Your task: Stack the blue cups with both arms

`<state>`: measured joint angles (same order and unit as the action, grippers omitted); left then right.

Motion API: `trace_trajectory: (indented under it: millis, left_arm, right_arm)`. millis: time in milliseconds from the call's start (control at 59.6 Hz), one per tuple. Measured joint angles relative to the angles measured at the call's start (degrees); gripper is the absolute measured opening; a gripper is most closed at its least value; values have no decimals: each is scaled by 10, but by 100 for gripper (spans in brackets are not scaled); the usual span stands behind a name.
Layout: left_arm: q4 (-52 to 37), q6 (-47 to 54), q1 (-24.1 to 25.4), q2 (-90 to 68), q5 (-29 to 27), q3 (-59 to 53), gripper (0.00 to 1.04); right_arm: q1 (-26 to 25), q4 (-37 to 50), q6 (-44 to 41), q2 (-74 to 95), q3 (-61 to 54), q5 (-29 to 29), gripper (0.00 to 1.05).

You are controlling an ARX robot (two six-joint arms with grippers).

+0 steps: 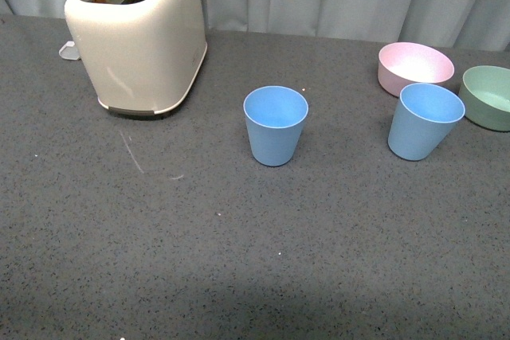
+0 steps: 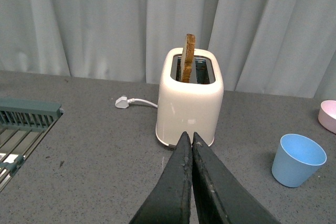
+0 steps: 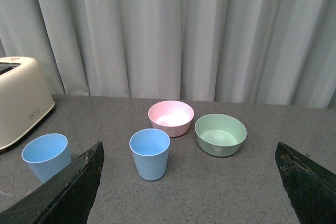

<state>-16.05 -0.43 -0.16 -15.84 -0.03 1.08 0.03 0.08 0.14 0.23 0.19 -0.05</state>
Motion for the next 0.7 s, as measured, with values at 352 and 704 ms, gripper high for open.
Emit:
trace_trajectory:
  millis: [352,704]
  left_arm:
    - [53,0,0,53,0,0,4]
    - [159,0,0,155,0,0,13]
  right_arm:
    - [0,0,0,0,0,0,95]
    - [0,0,0,0,0,0,95]
